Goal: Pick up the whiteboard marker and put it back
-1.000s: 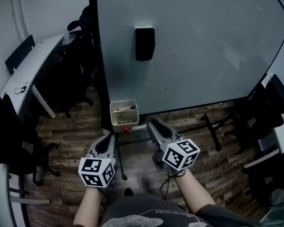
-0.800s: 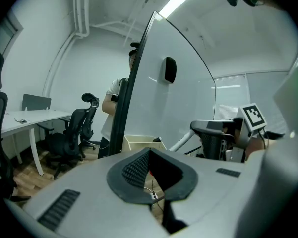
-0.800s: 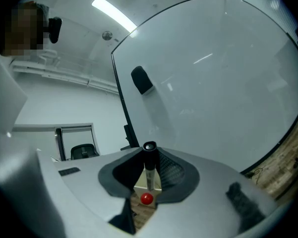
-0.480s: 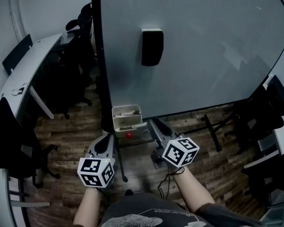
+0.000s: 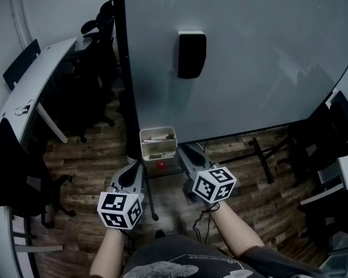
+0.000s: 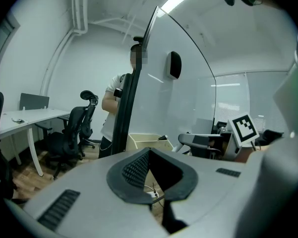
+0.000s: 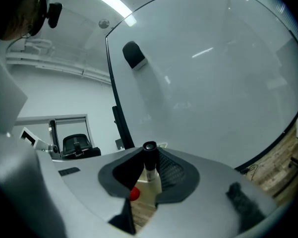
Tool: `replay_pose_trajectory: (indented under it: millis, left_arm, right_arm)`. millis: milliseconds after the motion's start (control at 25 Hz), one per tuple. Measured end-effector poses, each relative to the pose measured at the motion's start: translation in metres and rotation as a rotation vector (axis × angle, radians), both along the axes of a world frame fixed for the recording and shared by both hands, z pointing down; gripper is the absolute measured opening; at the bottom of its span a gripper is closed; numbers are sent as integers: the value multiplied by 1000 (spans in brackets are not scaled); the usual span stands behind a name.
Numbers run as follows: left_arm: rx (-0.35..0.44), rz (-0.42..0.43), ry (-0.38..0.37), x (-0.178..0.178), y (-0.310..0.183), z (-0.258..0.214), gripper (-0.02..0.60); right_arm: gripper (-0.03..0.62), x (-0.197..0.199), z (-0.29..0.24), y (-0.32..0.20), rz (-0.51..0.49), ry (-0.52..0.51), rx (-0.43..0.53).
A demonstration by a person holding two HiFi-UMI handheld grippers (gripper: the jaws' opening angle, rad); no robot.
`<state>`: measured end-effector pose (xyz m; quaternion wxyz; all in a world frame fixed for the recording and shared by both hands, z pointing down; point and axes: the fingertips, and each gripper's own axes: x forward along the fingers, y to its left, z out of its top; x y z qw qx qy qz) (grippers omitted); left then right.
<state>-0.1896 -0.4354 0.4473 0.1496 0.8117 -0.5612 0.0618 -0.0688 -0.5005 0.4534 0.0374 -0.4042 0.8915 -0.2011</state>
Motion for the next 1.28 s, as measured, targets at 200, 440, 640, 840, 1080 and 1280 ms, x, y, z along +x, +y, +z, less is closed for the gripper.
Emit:
replay_pose_trajectory:
  millis: [200,440,640,840,1080,1280]
  left_arm:
    - [-7,0,-1,1,3,2,14]
    - [-7,-12,-4,1,7,1,14]
    - [-5,-21,-6,3,14,1,14]
    - [2,-30,-9,5,19,-3,14]
    - [19,-29,-15,15,26,-11,14]
    - [29,-22,-16,31,38,-17,14]
  right_arm:
    - [81,1,5,-1,10,-19,-23]
    - [81,-3,9,2,-17,22,-26]
    - [88,-5,6,7,-36,31,-13]
    - [125,8,0,7,20,27,-3]
    - [130,29,-10,12,69,13,14]
    - [130,44,-15,28,72,11,23]
